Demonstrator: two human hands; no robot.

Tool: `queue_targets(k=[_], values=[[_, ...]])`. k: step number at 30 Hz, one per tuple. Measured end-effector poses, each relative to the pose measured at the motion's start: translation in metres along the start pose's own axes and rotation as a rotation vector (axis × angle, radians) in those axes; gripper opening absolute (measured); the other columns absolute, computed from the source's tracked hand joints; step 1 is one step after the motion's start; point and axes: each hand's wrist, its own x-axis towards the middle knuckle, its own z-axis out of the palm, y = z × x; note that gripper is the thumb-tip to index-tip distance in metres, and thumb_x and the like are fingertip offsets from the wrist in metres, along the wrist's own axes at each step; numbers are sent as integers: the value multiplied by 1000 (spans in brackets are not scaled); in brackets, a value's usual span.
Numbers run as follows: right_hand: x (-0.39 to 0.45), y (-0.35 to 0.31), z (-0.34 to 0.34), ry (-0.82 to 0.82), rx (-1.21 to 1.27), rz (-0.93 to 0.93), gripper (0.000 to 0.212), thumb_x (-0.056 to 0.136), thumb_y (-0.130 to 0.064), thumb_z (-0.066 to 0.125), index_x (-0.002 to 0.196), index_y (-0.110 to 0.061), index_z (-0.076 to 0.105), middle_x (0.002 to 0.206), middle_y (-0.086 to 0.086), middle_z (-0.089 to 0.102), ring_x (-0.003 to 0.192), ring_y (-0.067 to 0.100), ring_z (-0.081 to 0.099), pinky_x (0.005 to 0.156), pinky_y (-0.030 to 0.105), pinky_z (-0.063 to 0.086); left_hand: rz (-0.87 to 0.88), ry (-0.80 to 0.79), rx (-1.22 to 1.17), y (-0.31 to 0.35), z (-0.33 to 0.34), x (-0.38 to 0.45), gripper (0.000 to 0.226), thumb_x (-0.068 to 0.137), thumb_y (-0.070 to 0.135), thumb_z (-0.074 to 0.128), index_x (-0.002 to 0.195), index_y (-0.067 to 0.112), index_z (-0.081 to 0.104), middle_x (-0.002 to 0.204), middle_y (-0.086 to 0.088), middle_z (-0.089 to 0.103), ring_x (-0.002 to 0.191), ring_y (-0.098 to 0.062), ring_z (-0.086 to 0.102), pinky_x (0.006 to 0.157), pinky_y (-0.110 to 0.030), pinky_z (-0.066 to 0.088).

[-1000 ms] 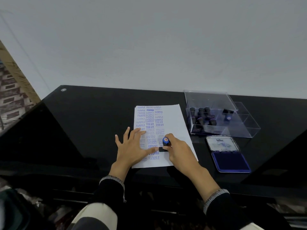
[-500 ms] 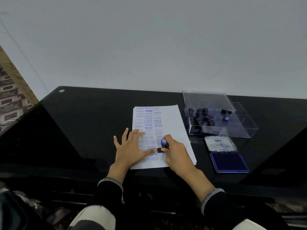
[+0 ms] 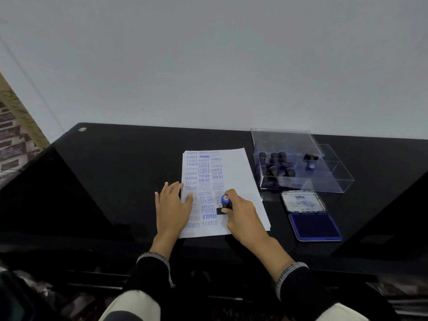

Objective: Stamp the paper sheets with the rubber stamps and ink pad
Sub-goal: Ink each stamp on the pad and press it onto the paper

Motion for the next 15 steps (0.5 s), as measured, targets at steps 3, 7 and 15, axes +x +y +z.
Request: queue_targets(k=[3,7,15], values=[[-1,-1,-2,-13,-6,0,29,87,6,51,108,-12,43,95,1,54,90,16,62,68,14,44,-2,-21,34,1,2,1,49,96,36,50,139,12,46,147,-1,43,145,-17,21,120,-42,3],[-2,-3,-5,-20,-1,-10,28,88,6,50,109,-11,44,93,-4,48,80,9,55,64,7,41,-1,-18,49,0,3,1,50,96,36,50,140,13,46,147,0,44,144,-16,24,120,-43,3],[-2,-1,-3,-13,-1,2,29,87,7,49,107,-12,44,91,-1,50,80,4,59,61,9,42,3,-16,72,0,3,0,50,96,35,50,141,13,45,147,0,43,144,-16,25,120,-43,3]])
